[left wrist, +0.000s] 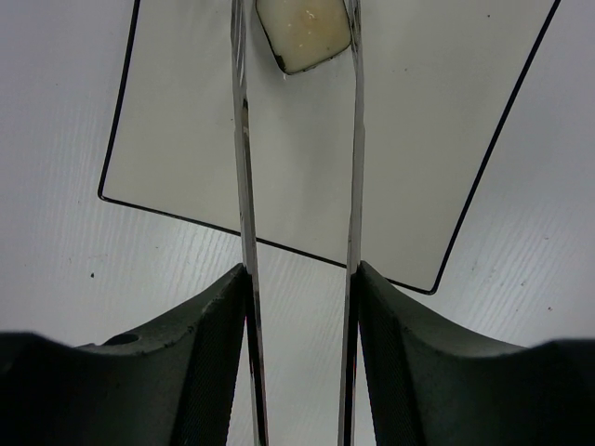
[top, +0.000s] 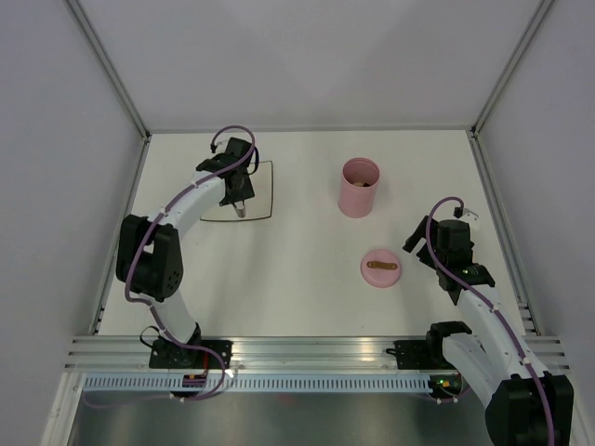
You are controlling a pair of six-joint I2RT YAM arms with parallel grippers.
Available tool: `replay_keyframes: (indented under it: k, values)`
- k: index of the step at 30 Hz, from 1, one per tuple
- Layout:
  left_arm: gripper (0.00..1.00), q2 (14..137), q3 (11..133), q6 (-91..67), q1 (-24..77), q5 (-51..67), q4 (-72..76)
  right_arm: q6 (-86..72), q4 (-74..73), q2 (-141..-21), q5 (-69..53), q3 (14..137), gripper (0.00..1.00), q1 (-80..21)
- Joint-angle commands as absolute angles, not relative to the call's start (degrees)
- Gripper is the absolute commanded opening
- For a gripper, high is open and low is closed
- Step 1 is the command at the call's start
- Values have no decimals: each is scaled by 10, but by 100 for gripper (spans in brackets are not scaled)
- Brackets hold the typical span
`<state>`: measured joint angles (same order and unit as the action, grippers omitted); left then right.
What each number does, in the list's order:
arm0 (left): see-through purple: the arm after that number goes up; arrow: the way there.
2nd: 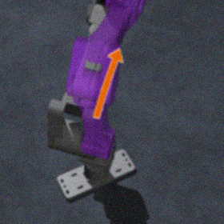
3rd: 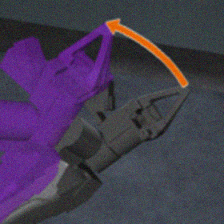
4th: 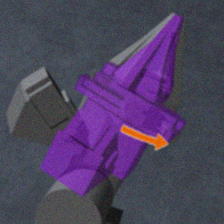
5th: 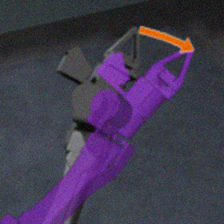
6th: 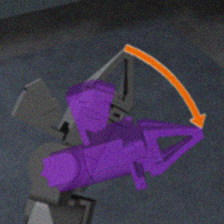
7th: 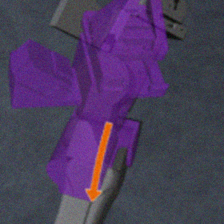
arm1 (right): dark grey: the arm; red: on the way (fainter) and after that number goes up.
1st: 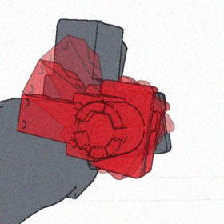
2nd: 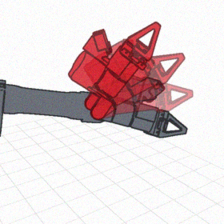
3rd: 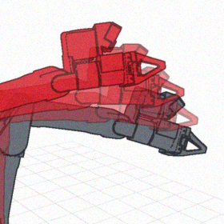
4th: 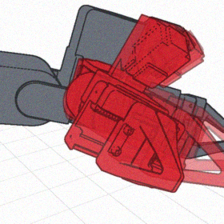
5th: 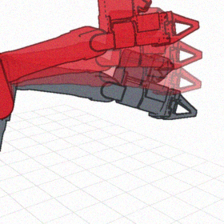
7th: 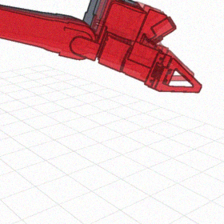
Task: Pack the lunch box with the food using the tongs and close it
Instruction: Pick up the fake food from the plate, then place the fake food in the packing box.
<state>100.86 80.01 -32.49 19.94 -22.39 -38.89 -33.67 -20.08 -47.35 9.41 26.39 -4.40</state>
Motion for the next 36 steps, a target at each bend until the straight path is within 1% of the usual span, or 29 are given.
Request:
replay_keyframes:
  k: [1, 6, 12, 18, 21, 22, 24, 25, 28, 31, 34, 36]
  values:
    - [54, 1019, 831, -345, 199, -230, -375, -330, -181, -475, 108, 262, 98, -47]
    - [47, 1022, 831, -349, 199, -229, -376, -329, -181, -475, 111, 261, 98, -47]
    - [34, 998, 831, -339, 200, -220, -375, -330, -182, -474, 111, 261, 98, -47]
    - [28, 945, 849, -293, 215, -202, -378, -344, -186, -474, 116, 264, 98, -47]
    - [28, 934, 890, -247, 231, -142, -390, -382, -213, -486, 148, 269, 98, -45]
    - [28, 938, 934, -237, 238, -133, -404, -390, -219, -491, 151, 273, 98, -43]
    - [28, 958, 986, -195, 277, -136, -451, -408, -225, -511, 144, 277, 98, -36]
    - [28, 967, 1040, -180, 293, -145, -464, -412, -225, -519, 140, 277, 98, -33]
    - [28, 996, 1134, -139, 353, -148, -498, -425, -224, -524, 129, 278, 98, -30]
    - [29, 1012, 1199, -134, 392, -106, -502, -436, -231, -505, 132, 278, 98, -28]
    - [29, 1030, 1239, -133, 418, -79, -501, -439, -246, -474, 141, 275, 98, -27]
    - [29, 1040, 1245, -134, 430, -55, -499, -437, -263, -448, 153, 275, 98, -27]
